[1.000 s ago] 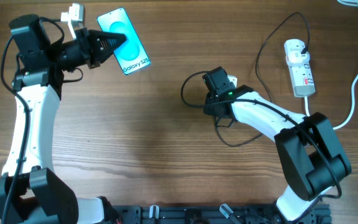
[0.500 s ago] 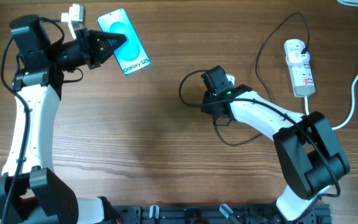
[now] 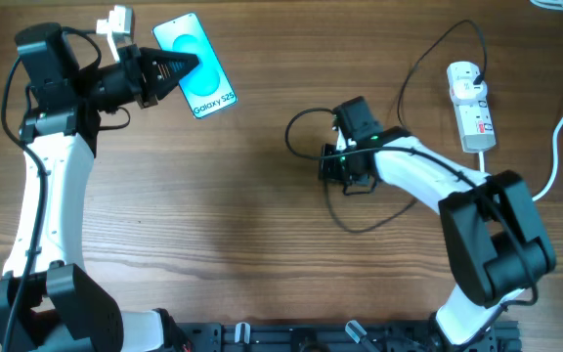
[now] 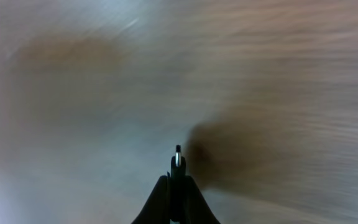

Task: Plug charger to phone and switch on socket

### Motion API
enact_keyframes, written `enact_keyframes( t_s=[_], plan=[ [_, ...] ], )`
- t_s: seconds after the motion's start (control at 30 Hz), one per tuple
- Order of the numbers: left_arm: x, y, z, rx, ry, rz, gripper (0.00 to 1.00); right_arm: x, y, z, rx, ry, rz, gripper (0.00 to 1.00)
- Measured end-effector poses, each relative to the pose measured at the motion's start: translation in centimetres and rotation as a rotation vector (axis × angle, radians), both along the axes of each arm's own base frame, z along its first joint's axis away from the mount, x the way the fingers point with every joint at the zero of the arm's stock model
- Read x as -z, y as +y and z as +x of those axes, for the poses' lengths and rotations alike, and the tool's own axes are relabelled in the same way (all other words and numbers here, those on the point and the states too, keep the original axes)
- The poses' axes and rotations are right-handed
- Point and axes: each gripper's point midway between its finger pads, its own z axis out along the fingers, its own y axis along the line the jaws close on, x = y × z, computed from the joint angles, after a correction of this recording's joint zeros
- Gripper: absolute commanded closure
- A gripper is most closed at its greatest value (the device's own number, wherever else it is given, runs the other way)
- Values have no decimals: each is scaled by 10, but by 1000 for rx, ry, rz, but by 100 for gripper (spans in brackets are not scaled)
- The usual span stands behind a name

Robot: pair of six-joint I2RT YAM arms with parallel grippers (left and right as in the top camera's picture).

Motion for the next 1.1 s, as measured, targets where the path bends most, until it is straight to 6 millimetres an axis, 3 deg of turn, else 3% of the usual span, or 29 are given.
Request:
enact_keyframes(
  t_s=[0.07, 0.23, 0.3, 0.37, 0.5, 0.63, 0.93, 1.1],
  plan=[
    [-4, -1, -2, 20, -24, -5, 96, -24, 18, -14, -126, 9, 188, 96],
    [-10, -10, -9, 78, -67, -16, 96, -160, 56, -32, -470, -296, 686, 95],
    [-11, -21, -13, 113, -87, -14, 96, -195, 62, -38, -561, -413, 783, 95],
    [-11, -33, -17, 150, -111, -10, 96, -218, 66, -39, -619, -494, 850, 95],
    [-14, -52, -24, 208, -161, -4, 96, -237, 69, -40, -648, -513, 926, 96],
    [-14, -53, -24, 211, -166, -3, 96, -250, 73, -38, -656, -532, 957, 95],
    [-12, -54, -22, 198, -158, 5, 96, -254, 99, -43, -586, -449, 946, 95],
    [-10, -64, -24, 210, -154, 11, 96, -260, 103, -38, -556, -465, 948, 95]
  ],
)
